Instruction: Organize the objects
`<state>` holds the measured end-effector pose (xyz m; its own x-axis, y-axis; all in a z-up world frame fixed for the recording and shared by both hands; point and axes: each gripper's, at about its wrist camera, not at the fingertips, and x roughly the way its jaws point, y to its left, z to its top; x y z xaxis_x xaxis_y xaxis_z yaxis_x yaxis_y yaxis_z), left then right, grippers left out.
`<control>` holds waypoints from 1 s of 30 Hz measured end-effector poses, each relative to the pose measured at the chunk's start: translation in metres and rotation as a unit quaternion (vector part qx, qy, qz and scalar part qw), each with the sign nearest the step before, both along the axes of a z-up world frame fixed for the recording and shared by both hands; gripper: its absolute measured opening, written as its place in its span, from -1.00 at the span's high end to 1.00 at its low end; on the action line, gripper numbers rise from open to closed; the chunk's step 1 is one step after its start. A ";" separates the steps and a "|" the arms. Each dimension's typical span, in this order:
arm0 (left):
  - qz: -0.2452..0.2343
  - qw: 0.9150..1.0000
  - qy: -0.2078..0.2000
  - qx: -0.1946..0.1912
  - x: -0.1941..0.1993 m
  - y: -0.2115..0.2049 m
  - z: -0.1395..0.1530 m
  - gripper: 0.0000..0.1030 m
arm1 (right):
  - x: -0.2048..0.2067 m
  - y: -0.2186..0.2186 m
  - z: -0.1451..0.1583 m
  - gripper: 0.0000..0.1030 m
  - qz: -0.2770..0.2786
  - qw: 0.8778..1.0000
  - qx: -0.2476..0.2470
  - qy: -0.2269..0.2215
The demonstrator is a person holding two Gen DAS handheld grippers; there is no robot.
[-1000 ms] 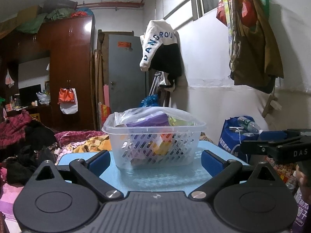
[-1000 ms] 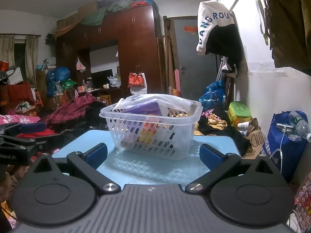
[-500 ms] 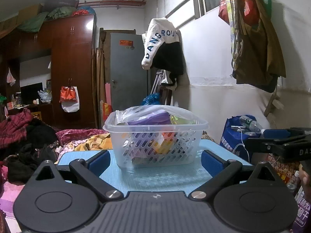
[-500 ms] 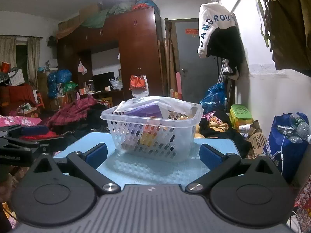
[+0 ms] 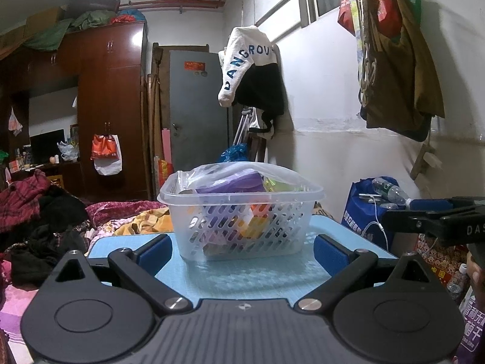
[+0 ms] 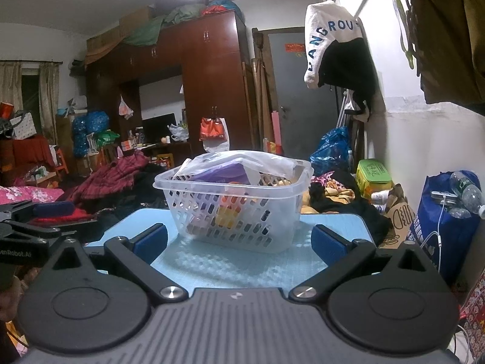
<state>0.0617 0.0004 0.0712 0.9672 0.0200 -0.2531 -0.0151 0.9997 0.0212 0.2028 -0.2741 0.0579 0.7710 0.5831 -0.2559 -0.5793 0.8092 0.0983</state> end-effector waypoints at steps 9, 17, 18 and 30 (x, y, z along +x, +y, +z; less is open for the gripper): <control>-0.003 1.000 0.000 0.000 0.000 -0.001 -0.001 -0.96 | 0.001 -0.001 0.000 -1.00 -0.001 1.000 0.000 0.000; -0.003 1.000 0.002 0.000 0.001 -0.001 -0.002 -0.96 | 0.000 -0.001 -0.001 -1.00 -0.003 1.000 0.001 0.000; -0.003 1.000 0.002 0.000 0.001 -0.001 -0.002 -0.96 | 0.000 -0.001 -0.001 -1.00 -0.003 1.000 0.001 0.000; -0.004 1.000 0.004 -0.001 0.002 -0.003 -0.002 -0.96 | 0.000 -0.002 -0.001 -1.00 -0.003 1.000 0.001 -0.001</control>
<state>0.0639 -0.0022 0.0695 0.9654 0.0106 -0.2607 -0.0061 0.9998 0.0183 0.2031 -0.2761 0.0571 0.7754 0.5785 -0.2533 -0.5738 0.8128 0.1000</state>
